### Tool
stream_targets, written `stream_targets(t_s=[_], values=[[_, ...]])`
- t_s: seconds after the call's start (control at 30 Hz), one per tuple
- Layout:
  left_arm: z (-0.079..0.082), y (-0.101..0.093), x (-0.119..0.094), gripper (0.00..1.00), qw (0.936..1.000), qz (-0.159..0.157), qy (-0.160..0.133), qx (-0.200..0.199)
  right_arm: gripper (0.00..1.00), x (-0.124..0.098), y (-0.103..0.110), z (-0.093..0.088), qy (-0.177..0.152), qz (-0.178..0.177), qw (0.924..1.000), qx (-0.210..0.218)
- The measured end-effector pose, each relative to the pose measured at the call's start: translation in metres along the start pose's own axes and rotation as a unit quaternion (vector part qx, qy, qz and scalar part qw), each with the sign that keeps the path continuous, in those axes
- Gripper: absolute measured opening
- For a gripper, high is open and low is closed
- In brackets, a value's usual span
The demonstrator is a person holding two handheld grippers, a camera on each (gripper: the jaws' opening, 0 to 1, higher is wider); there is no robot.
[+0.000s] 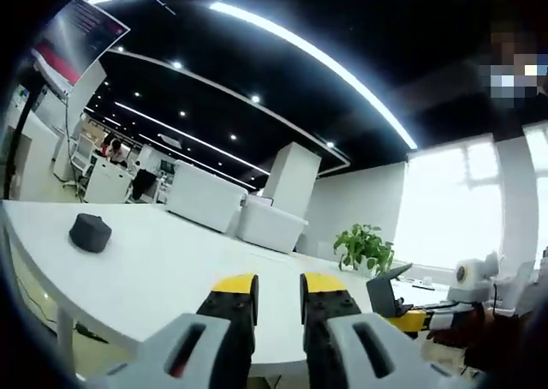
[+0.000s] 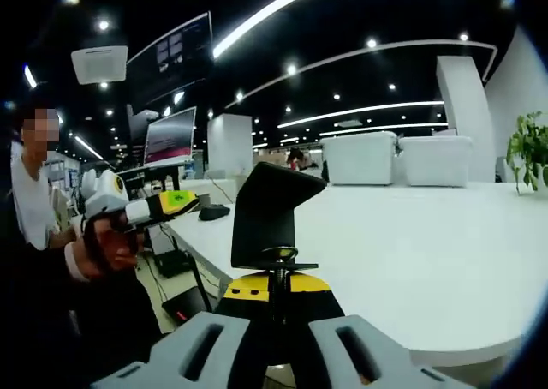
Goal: Clamp the fixed fixture on the desktop, loosen the retaining clip, secure it to the edge of the desk, and tighten the retaining clip.
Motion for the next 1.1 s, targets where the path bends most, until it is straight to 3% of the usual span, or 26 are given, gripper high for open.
stream_targets(t_s=[0.3, 0.5, 1.1], values=[[-0.009, -0.005, -0.008, 0.20, 0.9999, -0.007, 0.005, -0.008, 0.02, -0.008, 0.017, -0.014, -0.004, -0.001, 0.9999, 0.014], [-0.013, -0.006, -0.012, 0.20, 0.9999, -0.006, 0.004, -0.012, 0.02, -0.008, 0.028, -0.037, 0.009, 0.003, 0.9997, 0.024], [-0.038, -0.012, -0.012, 0.20, 0.9994, -0.005, 0.029, -0.018, 0.02, -0.010, 0.011, -0.061, 0.008, -0.017, 0.9982, 0.057]])
Point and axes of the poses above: the point that each gripper's makers call its tool centre point, and the gripper's own axes: x roughly forward along the fingers, y roughly to its left, z roughly out of its top, the point moved 3 cm from there along -x, roughly backward along the fingers, and after that the axes turned 8 degrees about -x, right-handed, at the moved point
